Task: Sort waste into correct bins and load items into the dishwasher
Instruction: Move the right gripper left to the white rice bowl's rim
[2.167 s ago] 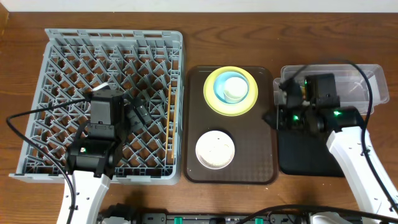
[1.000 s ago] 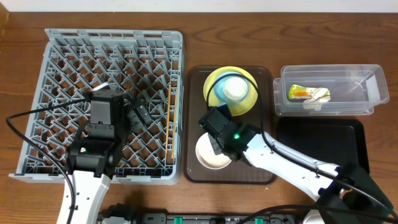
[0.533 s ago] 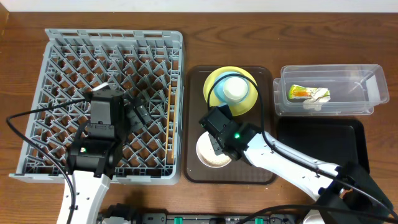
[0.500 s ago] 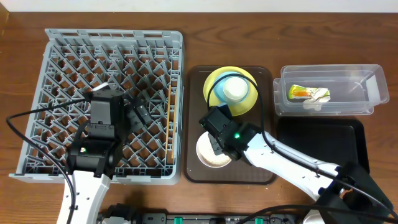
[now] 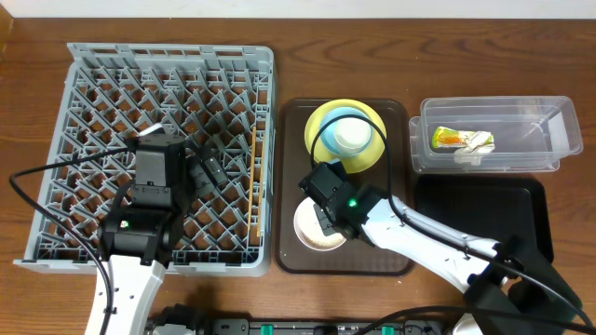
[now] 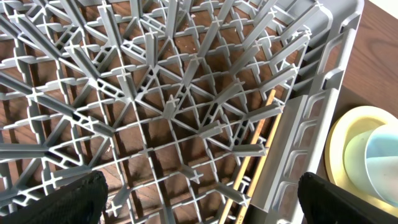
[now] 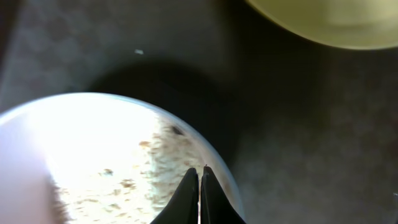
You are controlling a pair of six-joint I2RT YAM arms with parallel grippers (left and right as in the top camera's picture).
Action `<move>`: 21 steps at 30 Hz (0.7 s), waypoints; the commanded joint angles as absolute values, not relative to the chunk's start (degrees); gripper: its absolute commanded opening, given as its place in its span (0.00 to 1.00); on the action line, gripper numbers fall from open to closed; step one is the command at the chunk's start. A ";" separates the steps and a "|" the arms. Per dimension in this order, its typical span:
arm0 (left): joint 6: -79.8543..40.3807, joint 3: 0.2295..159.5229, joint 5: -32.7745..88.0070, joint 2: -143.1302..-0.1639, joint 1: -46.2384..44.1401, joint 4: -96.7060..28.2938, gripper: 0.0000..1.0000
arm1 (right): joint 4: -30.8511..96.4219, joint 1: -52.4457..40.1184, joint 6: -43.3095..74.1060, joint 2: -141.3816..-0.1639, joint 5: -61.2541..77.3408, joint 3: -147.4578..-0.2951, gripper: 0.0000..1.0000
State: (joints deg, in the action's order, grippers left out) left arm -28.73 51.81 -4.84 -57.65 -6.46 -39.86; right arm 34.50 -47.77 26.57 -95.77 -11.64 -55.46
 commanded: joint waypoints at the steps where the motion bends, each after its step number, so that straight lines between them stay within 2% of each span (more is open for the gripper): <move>1: -29.21 51.64 -5.13 -57.71 -6.28 -39.88 0.99 | 35.70 -45.39 27.18 -96.12 -16.36 -54.96 0.02; 14: -29.21 51.64 -5.13 -57.71 -6.28 -39.88 0.99 | 43.20 -37.21 23.09 -93.58 -23.11 -55.37 0.07; 21: -29.21 51.64 -5.13 -57.71 -6.28 -39.88 0.99 | 46.76 -36.05 23.05 -87.55 -15.05 -60.49 0.15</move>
State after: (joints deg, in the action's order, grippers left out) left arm -28.75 51.81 -4.84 -57.65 -6.46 -39.86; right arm 46.54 -36.03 23.42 -92.20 -18.81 -56.12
